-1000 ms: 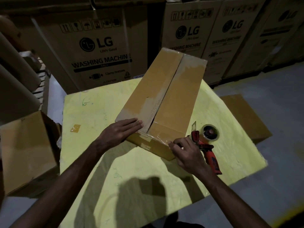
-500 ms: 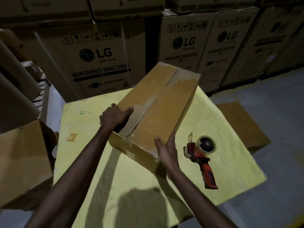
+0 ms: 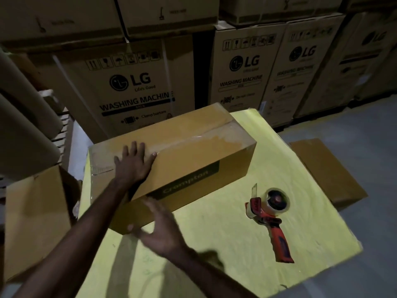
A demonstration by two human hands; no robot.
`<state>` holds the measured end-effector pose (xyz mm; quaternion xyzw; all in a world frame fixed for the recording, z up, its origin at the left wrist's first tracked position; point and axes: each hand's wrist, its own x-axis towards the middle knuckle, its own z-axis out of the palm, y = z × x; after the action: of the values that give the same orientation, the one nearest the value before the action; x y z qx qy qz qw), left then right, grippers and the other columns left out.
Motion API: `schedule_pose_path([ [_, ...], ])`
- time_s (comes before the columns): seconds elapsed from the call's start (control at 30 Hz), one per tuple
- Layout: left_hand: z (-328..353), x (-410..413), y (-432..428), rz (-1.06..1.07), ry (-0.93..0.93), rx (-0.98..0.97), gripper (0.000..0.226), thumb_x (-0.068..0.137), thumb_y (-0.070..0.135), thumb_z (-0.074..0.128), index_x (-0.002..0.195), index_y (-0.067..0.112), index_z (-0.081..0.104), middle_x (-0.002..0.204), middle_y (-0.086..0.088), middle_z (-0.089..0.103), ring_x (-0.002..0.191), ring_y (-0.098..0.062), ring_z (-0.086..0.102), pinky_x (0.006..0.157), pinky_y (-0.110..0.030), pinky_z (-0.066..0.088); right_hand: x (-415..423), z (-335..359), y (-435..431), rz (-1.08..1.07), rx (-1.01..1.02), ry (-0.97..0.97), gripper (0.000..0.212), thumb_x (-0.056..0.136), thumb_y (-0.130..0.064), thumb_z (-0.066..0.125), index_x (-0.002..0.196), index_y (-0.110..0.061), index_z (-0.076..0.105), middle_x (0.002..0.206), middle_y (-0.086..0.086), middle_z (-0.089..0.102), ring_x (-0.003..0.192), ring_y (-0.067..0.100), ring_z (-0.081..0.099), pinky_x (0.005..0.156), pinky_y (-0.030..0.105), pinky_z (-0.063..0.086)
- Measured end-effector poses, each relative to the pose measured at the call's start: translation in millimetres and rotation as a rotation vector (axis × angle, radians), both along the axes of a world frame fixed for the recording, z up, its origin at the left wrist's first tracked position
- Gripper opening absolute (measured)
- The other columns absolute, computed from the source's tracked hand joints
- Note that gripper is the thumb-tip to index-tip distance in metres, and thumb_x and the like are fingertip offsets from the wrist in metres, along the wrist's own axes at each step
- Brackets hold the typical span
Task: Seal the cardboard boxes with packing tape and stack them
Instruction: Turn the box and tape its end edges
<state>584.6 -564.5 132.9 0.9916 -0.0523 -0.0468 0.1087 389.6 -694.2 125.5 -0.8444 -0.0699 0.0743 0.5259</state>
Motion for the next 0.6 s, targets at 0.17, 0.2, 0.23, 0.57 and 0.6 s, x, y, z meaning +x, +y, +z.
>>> schedule_pose_path([
  [0.17, -12, -14, -1, -0.107, -0.016, -0.013, 0.08, 0.097, 0.071, -0.002, 0.166, 0.031, 0.005, 0.174, 0.002, -0.006, 0.16, -0.029, -0.003, 0.122, -0.068, 0.003, 60, 29, -108, -0.581, -0.123, -0.395, 0.042, 0.094, -0.033, 0.067, 0.135, -0.028, 0.058, 0.141, -0.01, 0.053, 0.123, -0.001, 0.044, 0.1, 0.021, 0.046],
  [0.2, -12, -15, 2, -0.158, -0.011, -0.014, 0.081, 0.095, 0.072, -0.004, 0.166, 0.034, 0.004, 0.173, 0.006, -0.007, 0.16, -0.026, -0.004, 0.122, -0.067, 0.002, 78, 36, -138, -0.674, -0.194, -0.406, 0.049, 0.094, -0.033, 0.069, 0.14, -0.028, 0.054, 0.145, -0.006, 0.05, 0.125, 0.0, 0.041, 0.099, 0.02, 0.045],
  [0.23, -10, -18, 5, -0.216, -0.009, -0.017, 0.083, 0.093, 0.076, -0.007, 0.165, 0.037, 0.003, 0.172, 0.009, -0.008, 0.16, -0.024, -0.004, 0.123, -0.066, 0.0, 95, 41, -167, -0.754, -0.276, -0.39, 0.057, 0.093, -0.037, 0.069, 0.145, -0.026, 0.048, 0.15, -0.002, 0.047, 0.129, 0.006, 0.041, 0.1, 0.027, 0.046],
  [0.57, 2, -42, 2, -0.078, -0.018, 0.039, 0.091, 0.089, 0.091, 0.016, 0.162, 0.037, 0.021, 0.173, 0.007, 0.012, 0.158, -0.026, 0.016, 0.121, -0.07, 0.009, 164, 1, -280, -0.647, -0.089, 0.14, 0.075, 0.076, -0.073, 0.066, 0.135, -0.029, 0.052, 0.125, 0.008, 0.063, 0.117, 0.036, 0.058, 0.095, 0.054, 0.055],
  [0.6, 4, -43, 5, -0.041, -0.026, 0.034, 0.087, 0.09, 0.09, 0.02, 0.159, 0.037, 0.026, 0.172, 0.005, 0.016, 0.157, -0.028, 0.019, 0.119, -0.072, 0.011, 166, -2, -279, -0.659, -0.07, 0.132, 0.076, 0.074, -0.074, 0.064, 0.134, -0.03, 0.051, 0.124, 0.008, 0.063, 0.116, 0.036, 0.058, 0.094, 0.055, 0.055],
])
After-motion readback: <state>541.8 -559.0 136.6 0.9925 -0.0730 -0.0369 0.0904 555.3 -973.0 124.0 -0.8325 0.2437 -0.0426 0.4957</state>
